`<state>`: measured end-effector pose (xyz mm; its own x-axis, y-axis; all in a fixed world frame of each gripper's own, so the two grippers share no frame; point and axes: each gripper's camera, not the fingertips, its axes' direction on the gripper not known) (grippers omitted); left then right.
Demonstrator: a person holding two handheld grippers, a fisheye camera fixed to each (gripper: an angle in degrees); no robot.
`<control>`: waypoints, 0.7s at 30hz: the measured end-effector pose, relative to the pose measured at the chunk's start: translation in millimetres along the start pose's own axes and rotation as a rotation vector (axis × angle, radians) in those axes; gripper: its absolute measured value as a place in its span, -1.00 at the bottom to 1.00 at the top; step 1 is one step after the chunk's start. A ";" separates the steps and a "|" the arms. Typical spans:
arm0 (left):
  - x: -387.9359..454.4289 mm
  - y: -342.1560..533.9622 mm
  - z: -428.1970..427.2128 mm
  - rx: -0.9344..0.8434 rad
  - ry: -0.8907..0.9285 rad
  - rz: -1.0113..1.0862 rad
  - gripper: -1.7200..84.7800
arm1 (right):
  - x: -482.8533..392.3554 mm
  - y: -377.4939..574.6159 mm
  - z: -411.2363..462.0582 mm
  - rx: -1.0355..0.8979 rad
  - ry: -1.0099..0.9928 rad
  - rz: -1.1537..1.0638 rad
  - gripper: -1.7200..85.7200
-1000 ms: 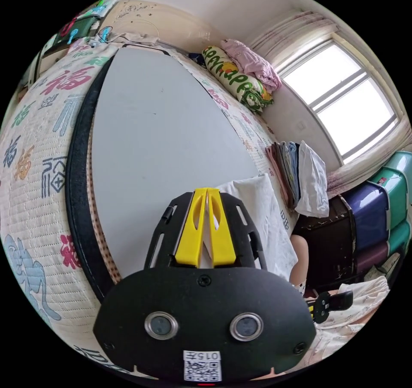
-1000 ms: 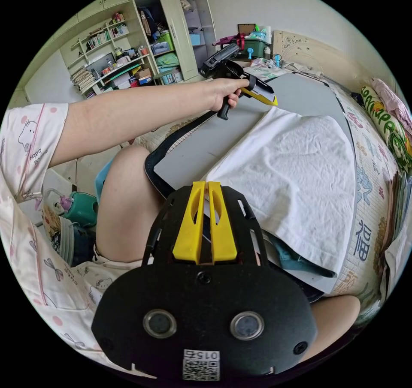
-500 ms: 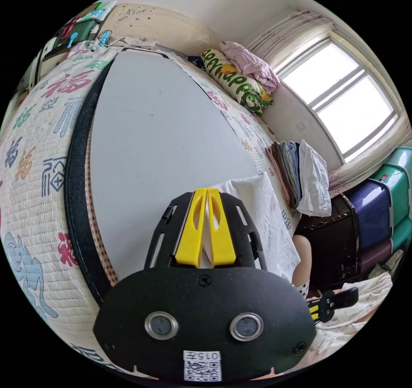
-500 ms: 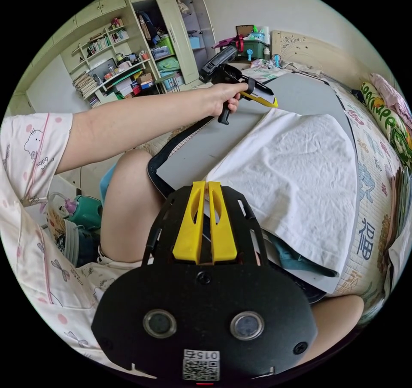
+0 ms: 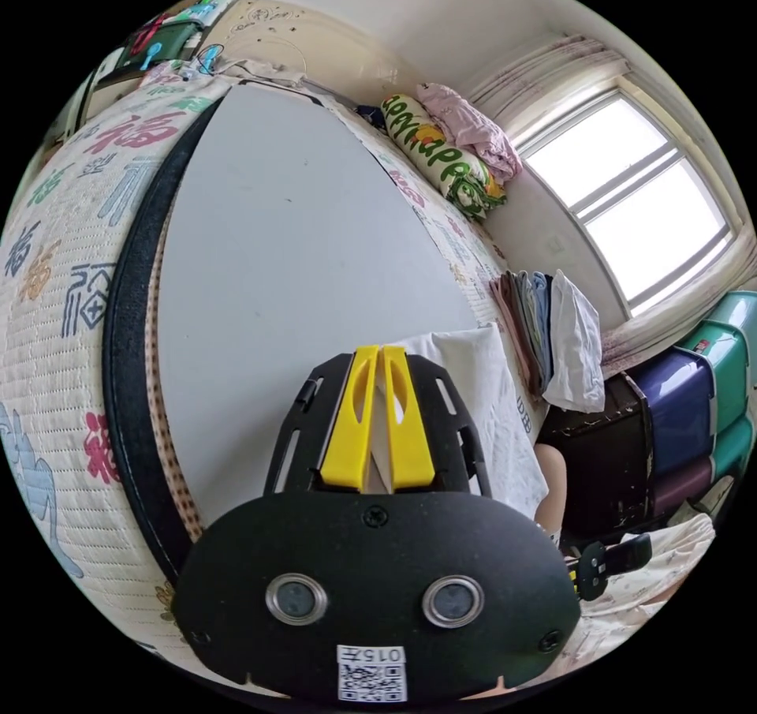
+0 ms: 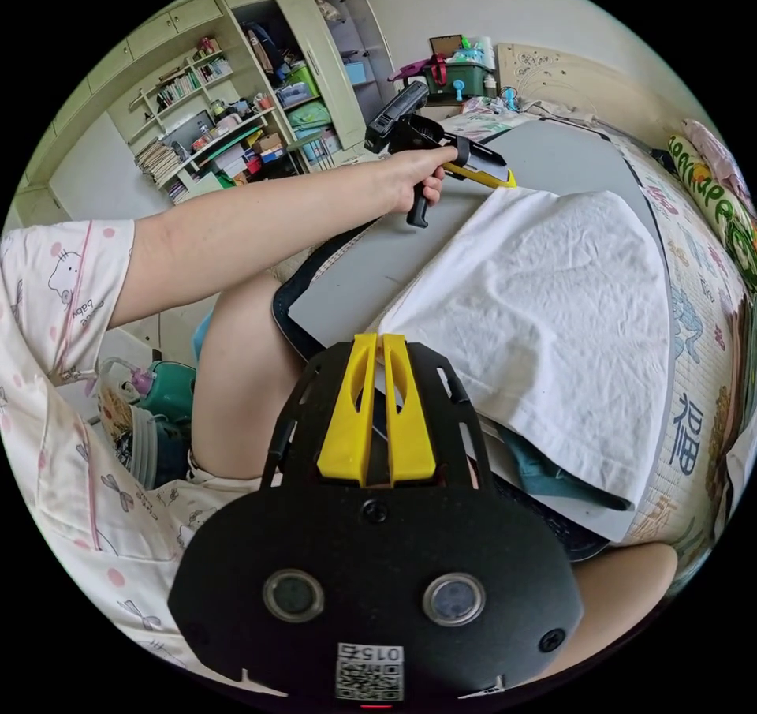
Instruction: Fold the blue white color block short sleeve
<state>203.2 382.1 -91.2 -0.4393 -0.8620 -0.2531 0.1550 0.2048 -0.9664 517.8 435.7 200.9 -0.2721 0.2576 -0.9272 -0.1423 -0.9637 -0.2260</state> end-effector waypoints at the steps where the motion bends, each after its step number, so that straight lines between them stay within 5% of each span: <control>1: 5.0 2.4 -4.2 0.017 -0.006 0.006 -0.97 | 0.7 -5.9 -4.0 0.008 -0.014 -0.002 -0.95; 11: 34.9 10.9 6.9 -0.016 -0.158 0.004 -0.97 | 2.6 -82.0 1.2 -0.130 -0.139 -0.052 -0.88; 16: 51.7 6.0 13.2 -0.033 -0.184 0.021 -0.97 | -19.2 -107.6 -27.1 -0.240 -0.382 -0.369 -0.97; 21: 56.9 8.5 4.5 0.010 -0.137 -0.009 -0.97 | 35.5 -177.9 -95.8 -0.034 -0.303 -0.308 -0.98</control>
<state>183.5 332.7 -113.6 -0.3159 -0.9191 -0.2355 0.1610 0.1927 -0.9680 624.6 609.5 179.6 -0.4897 0.5379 -0.6863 -0.2303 -0.8389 -0.4932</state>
